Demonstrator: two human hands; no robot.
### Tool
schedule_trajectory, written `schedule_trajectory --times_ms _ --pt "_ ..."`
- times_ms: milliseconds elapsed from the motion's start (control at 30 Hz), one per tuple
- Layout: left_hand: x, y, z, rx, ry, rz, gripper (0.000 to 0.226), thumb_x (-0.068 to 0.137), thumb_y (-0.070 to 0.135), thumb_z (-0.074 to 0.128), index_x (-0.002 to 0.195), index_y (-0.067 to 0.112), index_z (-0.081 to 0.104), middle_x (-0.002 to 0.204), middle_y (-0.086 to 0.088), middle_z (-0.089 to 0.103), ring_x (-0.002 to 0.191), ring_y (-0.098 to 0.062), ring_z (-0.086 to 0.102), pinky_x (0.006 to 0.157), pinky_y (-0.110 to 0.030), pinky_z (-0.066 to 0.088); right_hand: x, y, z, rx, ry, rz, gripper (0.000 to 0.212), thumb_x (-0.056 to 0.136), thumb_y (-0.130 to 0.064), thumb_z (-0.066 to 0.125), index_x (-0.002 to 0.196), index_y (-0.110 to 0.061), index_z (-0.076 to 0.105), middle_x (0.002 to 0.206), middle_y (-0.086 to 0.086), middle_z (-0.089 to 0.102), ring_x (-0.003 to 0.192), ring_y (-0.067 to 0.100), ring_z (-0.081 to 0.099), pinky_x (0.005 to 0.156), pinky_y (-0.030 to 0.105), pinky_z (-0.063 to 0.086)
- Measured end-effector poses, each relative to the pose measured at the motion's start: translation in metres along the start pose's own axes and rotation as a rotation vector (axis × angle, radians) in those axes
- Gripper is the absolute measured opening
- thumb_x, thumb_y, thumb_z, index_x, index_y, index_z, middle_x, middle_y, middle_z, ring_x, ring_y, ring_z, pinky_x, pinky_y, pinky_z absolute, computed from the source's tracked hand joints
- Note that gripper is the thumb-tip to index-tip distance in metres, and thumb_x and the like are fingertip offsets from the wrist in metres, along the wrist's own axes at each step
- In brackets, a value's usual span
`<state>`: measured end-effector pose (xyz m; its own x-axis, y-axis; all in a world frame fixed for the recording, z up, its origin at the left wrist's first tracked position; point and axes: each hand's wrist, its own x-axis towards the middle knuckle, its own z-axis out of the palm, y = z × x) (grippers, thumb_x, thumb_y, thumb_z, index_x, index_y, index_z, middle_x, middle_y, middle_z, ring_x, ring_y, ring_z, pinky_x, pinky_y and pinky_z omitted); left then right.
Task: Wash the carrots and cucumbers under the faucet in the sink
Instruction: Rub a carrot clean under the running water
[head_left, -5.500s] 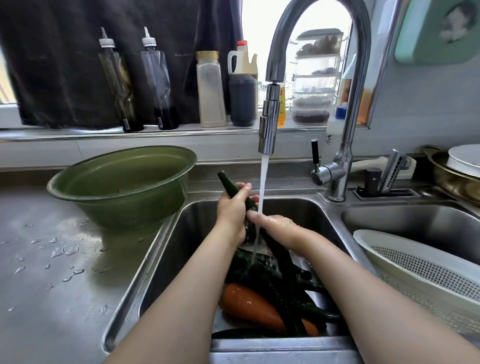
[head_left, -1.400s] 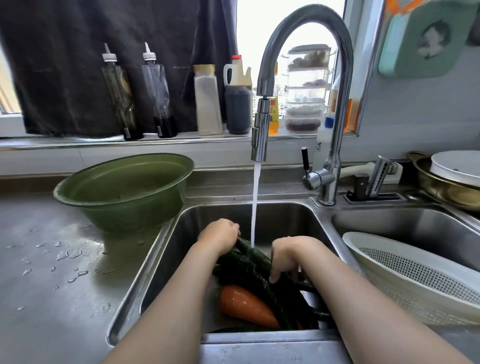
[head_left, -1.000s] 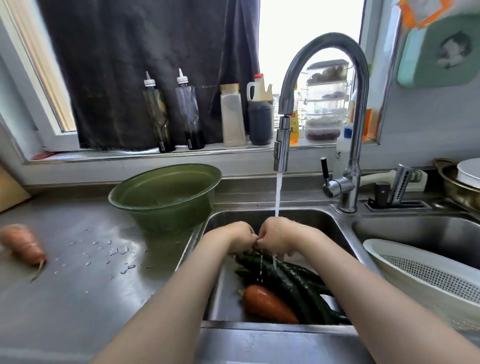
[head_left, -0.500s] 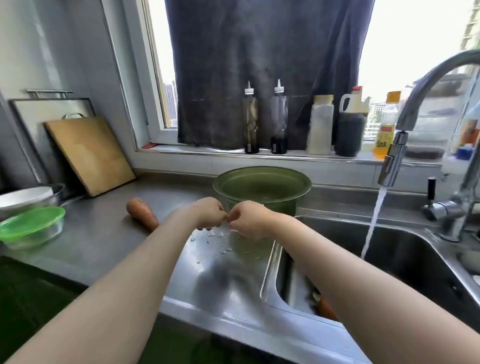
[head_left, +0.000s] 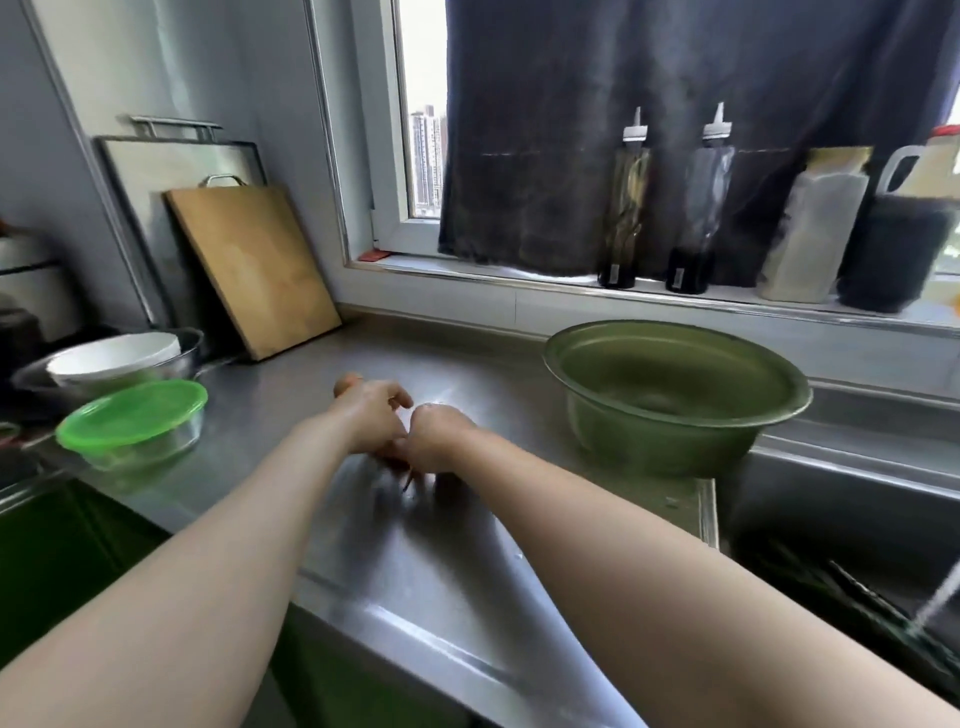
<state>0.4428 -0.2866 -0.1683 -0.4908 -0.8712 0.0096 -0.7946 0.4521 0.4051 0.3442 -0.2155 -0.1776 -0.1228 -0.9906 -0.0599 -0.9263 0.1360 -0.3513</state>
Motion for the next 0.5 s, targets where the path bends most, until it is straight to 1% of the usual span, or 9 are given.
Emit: schedule_trajectory --times_ms 100,167,233,267,333,400,433,467,500 --pt "0.005 -0.010 0.009 -0.022 0.046 0.044 0.041 0.093 -0.002 0.058 0.132 0.007 0.065 0.109 -0.004 0.052 0.100 -0.018 0.052 0.083 -0.017 0.038 0.005 -0.002 0.006 -0.049 0.040 -0.009 0.042 0.106 -0.038 0.052 0.135 -0.009 0.059 0.133 0.015 0.063 0.123 0.035 0.059 0.088 0.036 0.048" --pt "0.006 -0.009 0.010 0.005 0.043 0.082 0.040 0.093 0.003 0.058 0.131 0.013 0.065 0.106 -0.002 0.054 0.104 -0.017 0.052 0.082 -0.019 0.039 0.007 0.000 0.007 -0.045 0.038 0.011 0.038 0.105 -0.035 0.055 0.133 -0.010 0.060 0.130 0.015 0.064 0.121 0.034 0.060 0.086 0.036 0.049" --pt "0.002 -0.002 0.008 0.078 -0.007 0.104 0.042 0.089 0.012 0.062 0.130 0.024 0.066 0.105 0.001 0.063 0.113 -0.019 0.054 0.085 -0.022 0.039 0.002 0.008 0.004 -0.037 0.047 0.050 0.033 0.105 -0.028 0.051 0.131 -0.009 0.060 0.126 0.015 0.064 0.118 0.035 0.061 0.082 0.035 0.048" --pt "-0.001 0.004 0.008 0.154 -0.029 0.114 0.044 0.087 0.019 0.066 0.130 0.031 0.065 0.111 0.002 0.067 0.118 -0.020 0.054 0.089 -0.023 0.038 -0.003 0.015 0.000 -0.036 0.053 0.053 0.032 0.106 -0.026 0.048 0.131 -0.008 0.058 0.124 0.016 0.064 0.117 0.035 0.061 0.079 0.035 0.046" --pt "-0.008 0.019 0.009 0.282 -0.067 0.104 0.054 0.077 0.040 0.075 0.129 0.045 0.061 0.125 0.006 0.064 0.129 -0.023 0.047 0.102 -0.031 0.038 -0.021 0.032 -0.006 -0.028 0.037 0.036 0.035 0.110 -0.028 0.040 0.134 -0.006 0.054 0.118 0.020 0.061 0.112 0.037 0.060 0.075 0.036 0.041" --pt "-0.010 0.034 0.016 0.334 -0.114 0.083 0.065 0.054 0.060 0.076 0.116 0.063 0.057 0.127 0.007 0.062 0.128 -0.025 0.048 0.110 -0.040 0.040 -0.045 0.051 -0.010 -0.055 0.015 0.015 0.037 0.111 -0.034 0.039 0.127 -0.006 0.057 0.109 0.020 0.058 0.100 0.034 0.058 0.074 0.035 0.038" --pt "-0.009 0.041 0.021 0.331 -0.130 0.088 0.061 0.045 0.062 0.073 0.103 0.070 0.055 0.124 0.009 0.064 0.123 -0.024 0.052 0.108 -0.043 0.044 -0.057 0.061 -0.011 -0.046 0.013 0.035 0.036 0.110 -0.037 0.042 0.117 -0.007 0.059 0.103 0.017 0.057 0.093 0.033 0.056 0.073 0.034 0.038" --pt "-0.010 0.050 0.027 0.326 -0.155 0.112 0.054 0.043 0.060 0.073 0.092 0.073 0.054 0.121 0.011 0.066 0.117 -0.023 0.057 0.105 -0.044 0.047 -0.066 0.073 -0.012 -0.031 0.016 0.062 0.033 0.109 -0.039 0.044 0.105 -0.010 0.058 0.098 0.014 0.056 0.090 0.032 0.057 0.071 0.033 0.039" --pt "-0.017 0.064 0.030 0.326 -0.192 0.155 0.049 0.046 0.055 0.078 0.088 0.070 0.056 0.118 0.012 0.067 0.112 -0.021 0.060 0.102 -0.042 0.050 -0.076 0.085 -0.013 -0.014 0.014 0.082 0.030 0.109 -0.038 0.044 0.099 -0.012 0.055 0.096 0.012 0.056 0.091 0.033 0.059 0.071 0.033 0.040"
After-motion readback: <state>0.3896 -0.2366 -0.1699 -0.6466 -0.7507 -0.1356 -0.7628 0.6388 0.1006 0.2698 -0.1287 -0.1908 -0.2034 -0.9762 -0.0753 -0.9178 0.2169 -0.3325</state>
